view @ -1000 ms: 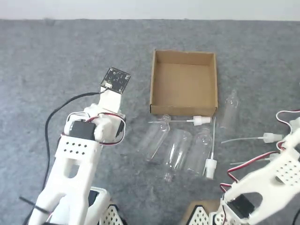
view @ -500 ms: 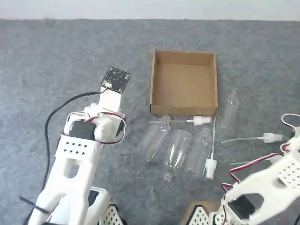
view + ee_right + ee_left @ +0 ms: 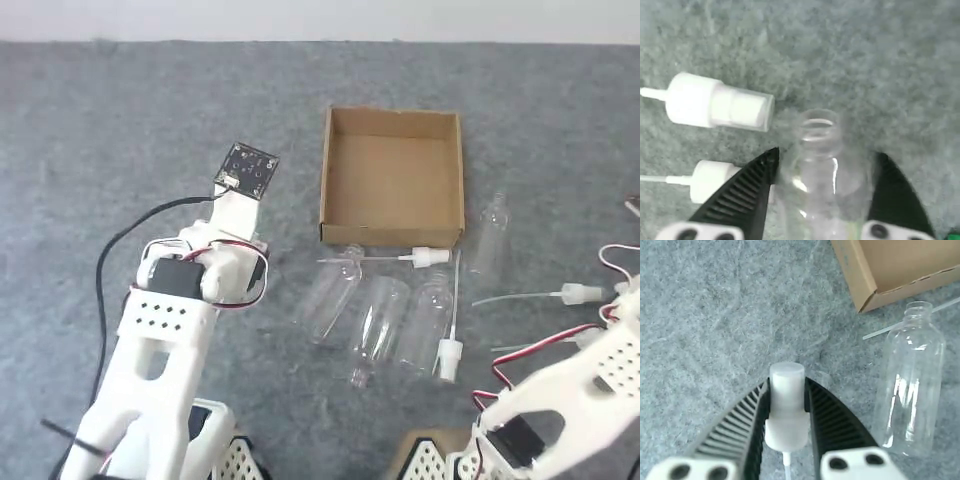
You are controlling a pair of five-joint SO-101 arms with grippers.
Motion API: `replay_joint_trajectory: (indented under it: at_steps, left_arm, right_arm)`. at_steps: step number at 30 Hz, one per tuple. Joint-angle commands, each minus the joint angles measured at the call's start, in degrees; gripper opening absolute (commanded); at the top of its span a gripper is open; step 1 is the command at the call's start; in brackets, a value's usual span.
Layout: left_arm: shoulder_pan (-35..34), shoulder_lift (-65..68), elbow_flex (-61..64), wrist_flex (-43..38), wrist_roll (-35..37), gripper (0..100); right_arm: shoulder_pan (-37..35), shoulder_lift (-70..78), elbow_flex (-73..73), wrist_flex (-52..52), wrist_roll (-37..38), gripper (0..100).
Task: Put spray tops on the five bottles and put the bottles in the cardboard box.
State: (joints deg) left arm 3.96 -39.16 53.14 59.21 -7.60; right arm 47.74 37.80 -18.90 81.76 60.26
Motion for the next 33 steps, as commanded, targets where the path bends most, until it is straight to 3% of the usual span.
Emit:
replay_joint_trajectory:
  at_steps: [1,4,9,18,24,29,33]
  left_arm:
    - [0.4,-2.2,-0.2,-1.1,0.5,1]
    - [0.4,-2.2,-0.2,-1.1,0.5,1]
    - [0.4,-2.4,-0.3,-1.1,0.3,1]
    - [-0.2,-2.5,-10.6,3.1,0.5,1]
    - [-0.2,-2.5,-26.2,11.0,0.6,1]
    - [-0.3,-3.6,-40.0,17.9,5.5,1]
    - [-0.3,-9.1,-45.3,18.8,8.4,1]
  right_arm:
    - [0.5,-1.8,-2.8,0.7,0.5,7.5]
    - [0.6,-4.1,-2.8,0.7,0.4,0.8]
    - [0.0,-11.3,-2.8,1.3,-0.6,0.6]
    - [-10.5,-34.2,-2.8,9.0,-15.9,0.6]
    - [-26.2,-49.3,-2.0,11.5,-30.6,0.6]
    - [-45.0,-59.9,4.0,10.7,-41.9,0.6]
    - [-60.6,-68.1,15.3,4.8,-48.5,0.6]
